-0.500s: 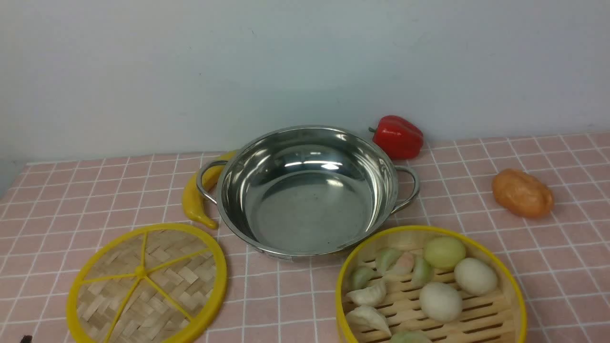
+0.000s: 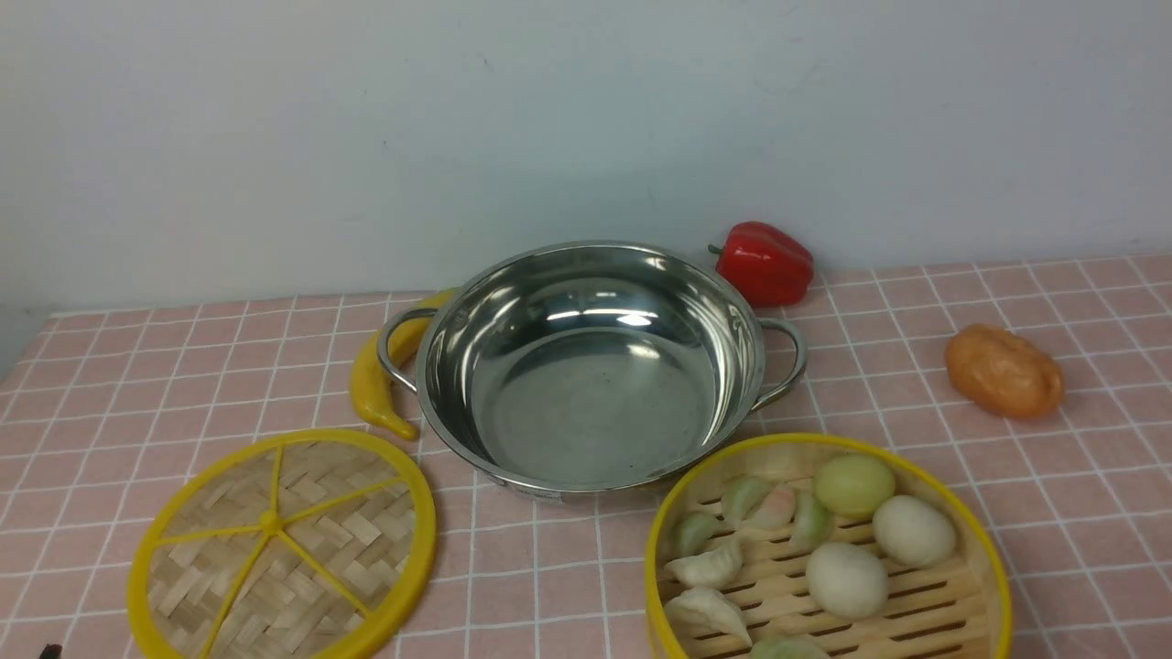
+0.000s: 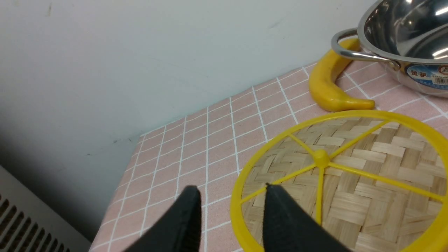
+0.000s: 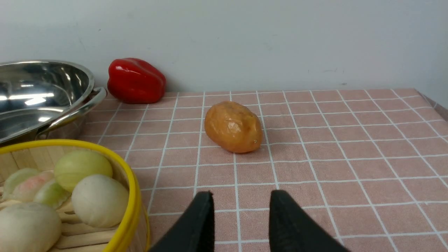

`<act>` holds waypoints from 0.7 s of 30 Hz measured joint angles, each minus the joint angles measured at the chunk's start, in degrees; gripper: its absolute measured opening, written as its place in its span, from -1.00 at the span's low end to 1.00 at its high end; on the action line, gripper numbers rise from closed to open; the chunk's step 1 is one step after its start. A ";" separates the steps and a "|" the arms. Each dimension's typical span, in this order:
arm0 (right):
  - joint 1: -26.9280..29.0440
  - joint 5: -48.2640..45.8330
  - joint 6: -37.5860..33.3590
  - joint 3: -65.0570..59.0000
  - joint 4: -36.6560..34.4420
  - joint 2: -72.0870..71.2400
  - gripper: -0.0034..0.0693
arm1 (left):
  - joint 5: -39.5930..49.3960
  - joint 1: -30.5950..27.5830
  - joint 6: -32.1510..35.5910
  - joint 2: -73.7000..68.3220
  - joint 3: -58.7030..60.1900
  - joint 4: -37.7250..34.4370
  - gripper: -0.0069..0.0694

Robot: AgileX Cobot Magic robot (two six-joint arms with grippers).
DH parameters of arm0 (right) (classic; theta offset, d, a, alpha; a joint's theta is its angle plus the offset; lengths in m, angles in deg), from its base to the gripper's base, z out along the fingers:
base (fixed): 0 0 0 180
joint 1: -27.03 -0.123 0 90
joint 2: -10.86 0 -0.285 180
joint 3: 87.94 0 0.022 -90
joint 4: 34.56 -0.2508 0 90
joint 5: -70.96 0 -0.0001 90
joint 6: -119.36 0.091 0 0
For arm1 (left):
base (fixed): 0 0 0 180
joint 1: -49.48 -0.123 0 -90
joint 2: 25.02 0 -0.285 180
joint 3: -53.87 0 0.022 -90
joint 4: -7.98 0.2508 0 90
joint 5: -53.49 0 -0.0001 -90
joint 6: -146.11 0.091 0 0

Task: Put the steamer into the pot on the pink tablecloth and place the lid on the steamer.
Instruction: 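Reach for and grasp the rim of the bamboo steamer holding the buns with the right gripper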

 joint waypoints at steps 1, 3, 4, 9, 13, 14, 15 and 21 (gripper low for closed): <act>0.00 0.00 0.00 0.00 0.00 0.00 -0.24 | 0.00 0.00 0.00 0.00 0.00 0.00 -0.18; 0.00 0.00 0.00 0.00 0.00 0.00 -0.24 | 0.00 0.00 0.00 0.00 0.00 0.00 -0.18; 0.00 0.00 0.00 0.00 0.00 0.00 -0.24 | 0.00 0.00 0.00 0.00 0.00 0.00 -0.18; 0.00 0.00 0.00 0.00 0.00 0.00 -0.24 | 0.00 0.00 0.00 0.00 0.00 0.00 -0.18; 0.00 0.00 0.00 0.00 0.00 0.00 -0.24 | -0.06 -0.12 0.00 0.00 0.00 0.19 -0.18; 0.00 0.00 0.00 0.00 0.00 0.00 -0.24 | -0.19 -0.18 0.28 0.00 0.00 0.66 -0.18; 0.00 0.14 0.27 0.00 -0.27 0.00 -0.24 | -0.33 -0.18 0.55 0.00 0.00 1.68 -0.18; 0.00 4.10 9.08 0.00 -11.03 0.00 -0.24 | -5.53 -0.18 -1.21 0.00 0.00 5.09 -0.18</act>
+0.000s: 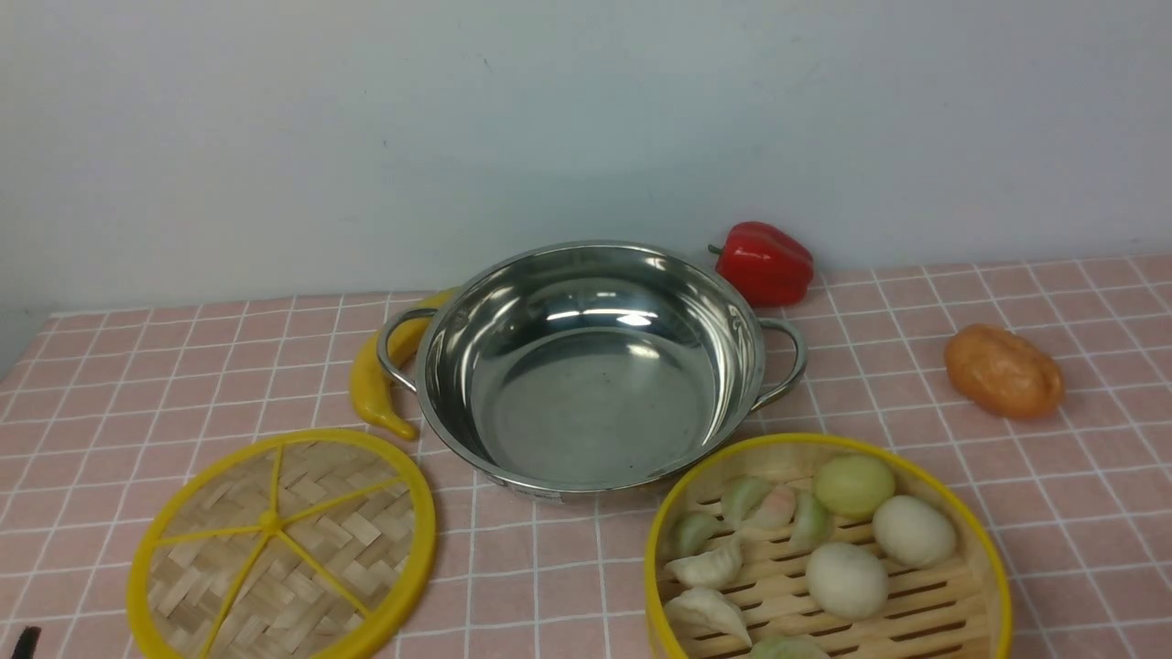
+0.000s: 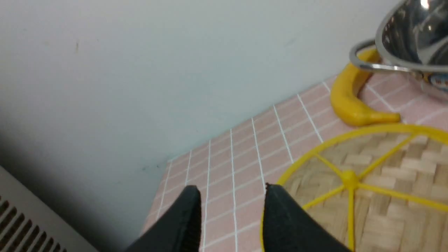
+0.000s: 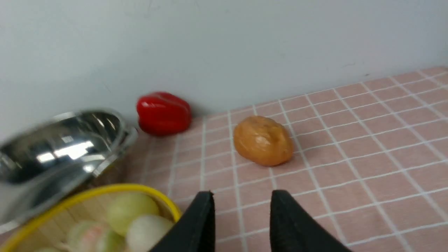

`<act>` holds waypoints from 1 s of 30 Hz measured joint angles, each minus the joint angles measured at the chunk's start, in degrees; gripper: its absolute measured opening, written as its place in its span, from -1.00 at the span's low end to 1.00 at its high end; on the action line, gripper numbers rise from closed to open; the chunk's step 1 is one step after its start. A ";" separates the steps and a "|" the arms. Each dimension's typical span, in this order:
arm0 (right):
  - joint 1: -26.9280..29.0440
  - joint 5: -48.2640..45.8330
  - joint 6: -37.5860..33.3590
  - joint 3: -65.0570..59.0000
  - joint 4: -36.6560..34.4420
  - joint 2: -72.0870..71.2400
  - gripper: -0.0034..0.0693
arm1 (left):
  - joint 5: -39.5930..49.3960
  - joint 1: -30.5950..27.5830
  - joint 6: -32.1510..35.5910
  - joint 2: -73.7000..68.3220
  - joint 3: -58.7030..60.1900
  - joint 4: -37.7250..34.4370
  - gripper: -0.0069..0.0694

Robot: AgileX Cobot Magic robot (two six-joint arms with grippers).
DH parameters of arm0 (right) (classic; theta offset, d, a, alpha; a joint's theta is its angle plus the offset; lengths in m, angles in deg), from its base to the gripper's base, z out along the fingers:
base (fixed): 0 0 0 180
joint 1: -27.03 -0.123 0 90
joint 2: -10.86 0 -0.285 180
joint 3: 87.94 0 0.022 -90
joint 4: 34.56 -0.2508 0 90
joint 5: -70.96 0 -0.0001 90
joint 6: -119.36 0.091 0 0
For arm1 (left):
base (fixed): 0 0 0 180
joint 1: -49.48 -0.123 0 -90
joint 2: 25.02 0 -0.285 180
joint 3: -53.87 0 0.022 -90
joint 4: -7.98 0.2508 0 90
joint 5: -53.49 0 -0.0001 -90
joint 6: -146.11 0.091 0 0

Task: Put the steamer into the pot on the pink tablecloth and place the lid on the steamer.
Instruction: 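Reach for and grasp the rim of the bamboo steamer holding the buns with the right gripper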

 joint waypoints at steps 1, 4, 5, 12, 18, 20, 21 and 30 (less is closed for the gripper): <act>0.00 1.26 2.14 0.00 -3.48 0.00 -0.24 | -1.86 0.00 -1.66 0.00 0.00 -0.60 -0.18; 0.00 3.79 5.77 0.00 -10.50 0.00 -0.24 | -7.16 0.00 -5.82 0.00 0.00 -2.81 -0.18; 0.00 4.67 6.50 0.00 -12.72 0.00 -0.24 | -8.74 0.00 -7.04 0.00 0.00 -3.10 -0.18; 0.00 10.28 8.02 0.00 -17.78 0.00 -0.24 | -16.91 -0.06 -9.42 0.00 0.00 -3.12 -0.18; 0.00 27.05 14.52 0.00 -19.83 0.00 -0.24 | -33.79 -0.06 -15.43 -0.09 0.00 -3.12 -0.18; 0.00 38.20 17.51 0.00 -19.90 0.00 -0.24 | -44.14 -0.06 -19.01 -0.09 0.00 -3.12 -0.18; 0.00 45.19 18.49 0.19 -19.67 0.00 -0.24 | -49.81 -0.06 -21.31 -0.09 0.00 -2.84 -0.18; 0.00 46.13 13.15 16.65 -10.85 0.53 -0.24 | -69.67 -0.06 -33.33 0.02 -9.95 2.68 -0.18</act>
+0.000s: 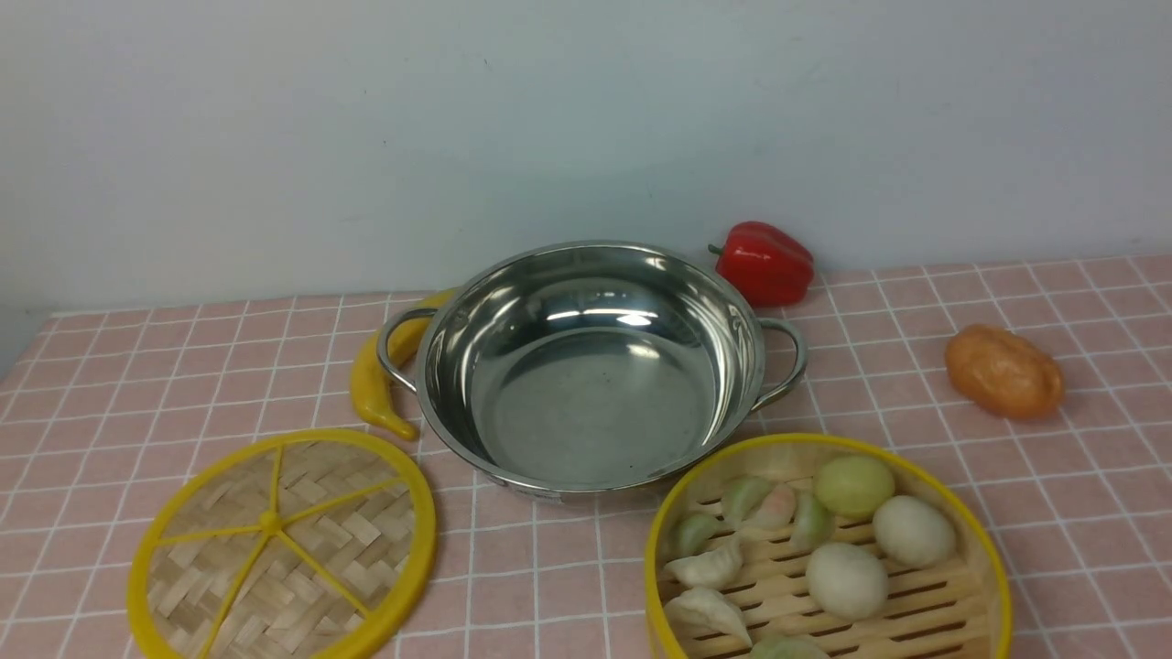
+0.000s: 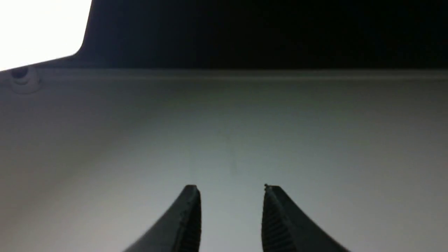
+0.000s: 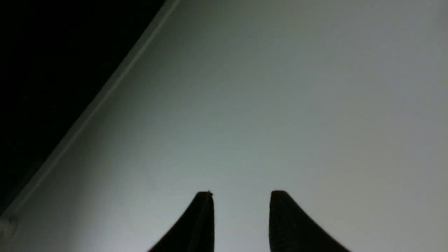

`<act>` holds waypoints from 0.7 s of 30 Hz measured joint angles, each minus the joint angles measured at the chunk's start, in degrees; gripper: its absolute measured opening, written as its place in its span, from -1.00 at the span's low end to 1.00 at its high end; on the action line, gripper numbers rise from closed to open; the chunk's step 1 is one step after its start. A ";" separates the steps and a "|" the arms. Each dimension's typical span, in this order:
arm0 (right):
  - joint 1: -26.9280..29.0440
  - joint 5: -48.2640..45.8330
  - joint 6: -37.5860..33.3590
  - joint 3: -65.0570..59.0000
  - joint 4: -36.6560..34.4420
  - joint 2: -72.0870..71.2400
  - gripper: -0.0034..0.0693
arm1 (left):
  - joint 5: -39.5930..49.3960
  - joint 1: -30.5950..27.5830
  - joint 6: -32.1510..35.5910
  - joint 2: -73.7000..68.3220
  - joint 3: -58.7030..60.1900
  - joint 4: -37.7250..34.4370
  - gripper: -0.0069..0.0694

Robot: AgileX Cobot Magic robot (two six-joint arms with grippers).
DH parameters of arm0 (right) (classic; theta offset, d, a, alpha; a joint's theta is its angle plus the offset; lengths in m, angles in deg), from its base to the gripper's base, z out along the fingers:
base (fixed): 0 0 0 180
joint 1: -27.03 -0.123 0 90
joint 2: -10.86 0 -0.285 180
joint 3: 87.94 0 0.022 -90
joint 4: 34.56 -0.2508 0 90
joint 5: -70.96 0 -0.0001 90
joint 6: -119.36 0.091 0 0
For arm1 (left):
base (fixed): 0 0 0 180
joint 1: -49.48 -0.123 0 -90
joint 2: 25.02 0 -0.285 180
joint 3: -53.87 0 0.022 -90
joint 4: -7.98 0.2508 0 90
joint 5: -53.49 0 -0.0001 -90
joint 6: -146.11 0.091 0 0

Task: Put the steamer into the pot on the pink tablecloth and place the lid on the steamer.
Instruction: 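Reach for and grasp the rim of the bamboo steamer holding the buns with the right gripper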

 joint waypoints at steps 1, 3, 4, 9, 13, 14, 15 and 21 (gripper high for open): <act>0.00 -4.68 -1.12 3.42 3.13 1.21 -0.24 | 3.49 0.00 -1.07 0.00 -2.97 0.47 -0.18; 0.00 -14.51 -1.90 9.69 9.24 4.81 -0.24 | 17.01 0.00 -4.19 0.02 -9.34 1.29 -0.18; 0.00 -20.57 -1.97 13.05 12.30 7.00 -0.24 | 25.28 0.00 -5.94 -0.24 -12.57 1.42 -0.18; 0.00 -52.14 -3.40 25.50 16.56 18.82 -0.24 | 65.02 0.00 -13.12 -4.49 -24.64 1.47 -0.18; 0.00 -74.29 -12.69 29.18 9.09 29.80 -0.24 | 86.02 0.00 -16.32 -9.59 -28.81 0.87 -0.18; 0.00 -77.70 -15.93 29.26 6.72 32.83 -0.24 | 90.34 0.00 -17.01 -11.11 -29.19 0.31 -0.18; 0.00 -81.58 -20.18 29.37 3.67 35.90 -0.24 | 94.34 0.00 -17.56 -12.68 -29.41 -0.64 -0.18; 0.00 -92.01 -36.93 29.42 -8.46 50.50 -0.24 | 112.74 0.00 -15.72 -22.46 -29.60 -8.53 -0.18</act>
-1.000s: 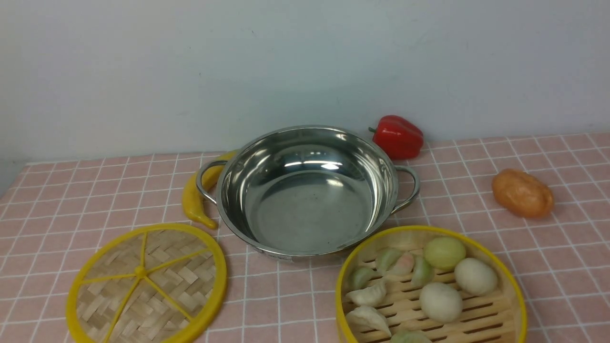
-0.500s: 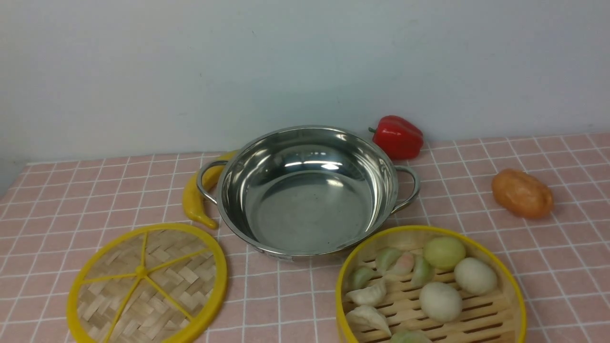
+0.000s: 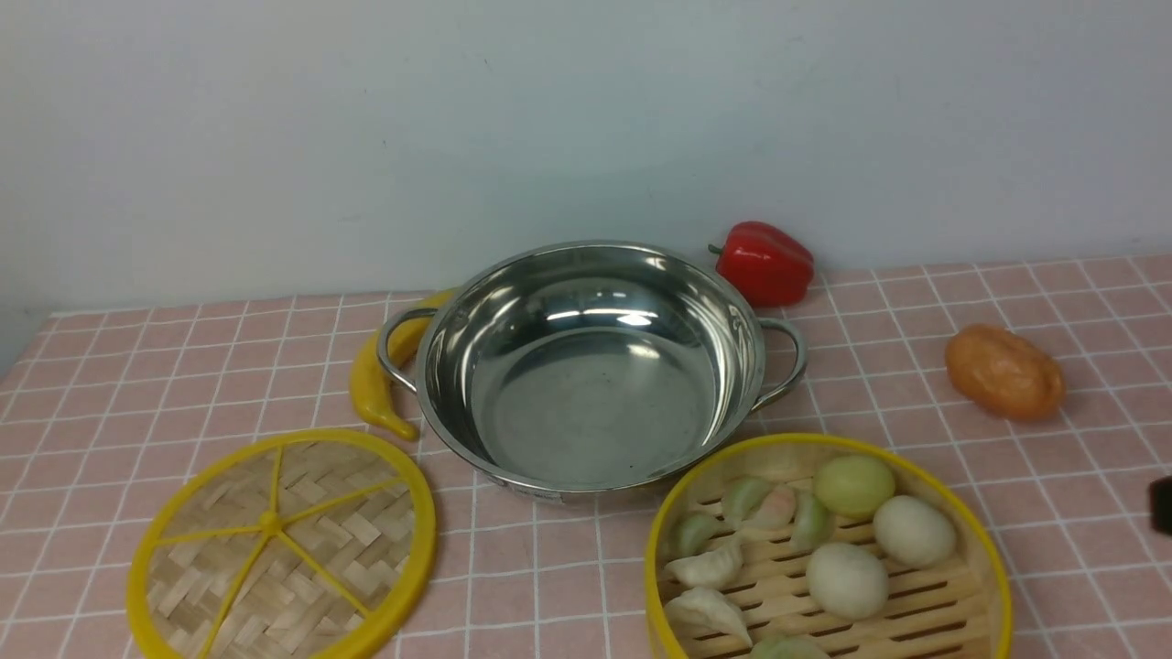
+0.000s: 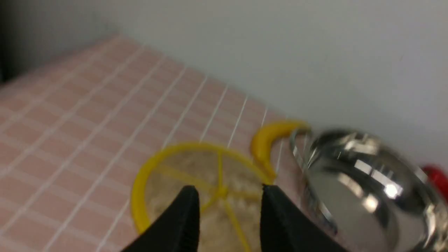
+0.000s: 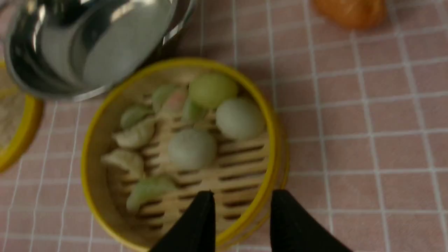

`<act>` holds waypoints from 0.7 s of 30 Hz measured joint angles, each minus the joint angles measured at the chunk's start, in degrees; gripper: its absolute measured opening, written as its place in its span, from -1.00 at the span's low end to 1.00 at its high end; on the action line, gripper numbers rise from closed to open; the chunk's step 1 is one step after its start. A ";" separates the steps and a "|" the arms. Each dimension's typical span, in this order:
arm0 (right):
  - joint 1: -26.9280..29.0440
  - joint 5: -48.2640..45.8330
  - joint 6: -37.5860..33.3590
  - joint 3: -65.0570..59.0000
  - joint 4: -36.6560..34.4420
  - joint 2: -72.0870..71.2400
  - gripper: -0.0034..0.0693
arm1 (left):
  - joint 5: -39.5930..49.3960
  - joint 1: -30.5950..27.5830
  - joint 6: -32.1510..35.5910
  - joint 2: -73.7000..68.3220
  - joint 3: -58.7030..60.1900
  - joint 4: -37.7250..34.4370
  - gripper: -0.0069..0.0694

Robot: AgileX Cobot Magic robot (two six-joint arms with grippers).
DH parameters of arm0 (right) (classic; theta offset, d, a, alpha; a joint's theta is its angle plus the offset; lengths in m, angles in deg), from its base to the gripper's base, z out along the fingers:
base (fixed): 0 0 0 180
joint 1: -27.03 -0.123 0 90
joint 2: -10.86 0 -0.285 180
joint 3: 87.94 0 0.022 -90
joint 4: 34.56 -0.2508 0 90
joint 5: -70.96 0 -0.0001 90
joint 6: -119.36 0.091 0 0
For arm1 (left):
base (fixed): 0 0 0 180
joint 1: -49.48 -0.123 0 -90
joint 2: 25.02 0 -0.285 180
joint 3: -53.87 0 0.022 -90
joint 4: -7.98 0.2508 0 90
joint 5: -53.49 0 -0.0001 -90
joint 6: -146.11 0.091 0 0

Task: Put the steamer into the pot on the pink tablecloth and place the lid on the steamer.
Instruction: 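Reach for and grasp the rim of the bamboo steamer holding the buns with the right gripper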

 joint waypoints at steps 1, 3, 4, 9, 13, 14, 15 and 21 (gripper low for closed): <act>0.00 -0.78 -3.28 0.13 -2.09 3.70 -0.24 | 5.01 0.00 2.65 -4.08 0.00 -1.89 -0.18; 0.00 -0.88 -5.78 0.19 -3.51 7.40 -0.24 | 8.97 0.00 7.00 -8.47 0.00 -3.47 -0.18; 0.00 -0.82 -6.72 0.19 -3.79 9.19 -0.24 | 10.86 0.00 9.39 -10.96 -0.06 -4.42 -0.18; 0.00 0.61 -9.10 0.19 -4.14 15.47 -0.24 | 15.90 0.00 18.72 -21.19 -0.06 -8.96 -0.18; -0.18 4.22 -9.28 0.19 -3.99 19.46 -0.24 | 16.16 0.00 22.89 -29.40 -0.17 -10.58 -0.18; -0.89 5.96 -9.28 0.23 -3.10 20.56 -0.24 | 15.98 0.00 23.52 -31.30 -0.24 -10.58 -0.18; -1.64 7.23 -9.28 0.23 -2.36 21.71 -0.24 | 15.41 0.00 23.92 -33.34 -0.30 -10.58 -0.18; -9.18 15.32 -3.31 0.42 5.83 30.13 -0.24 | 9.93 0.00 24.59 -38.78 -0.42 -10.63 -0.18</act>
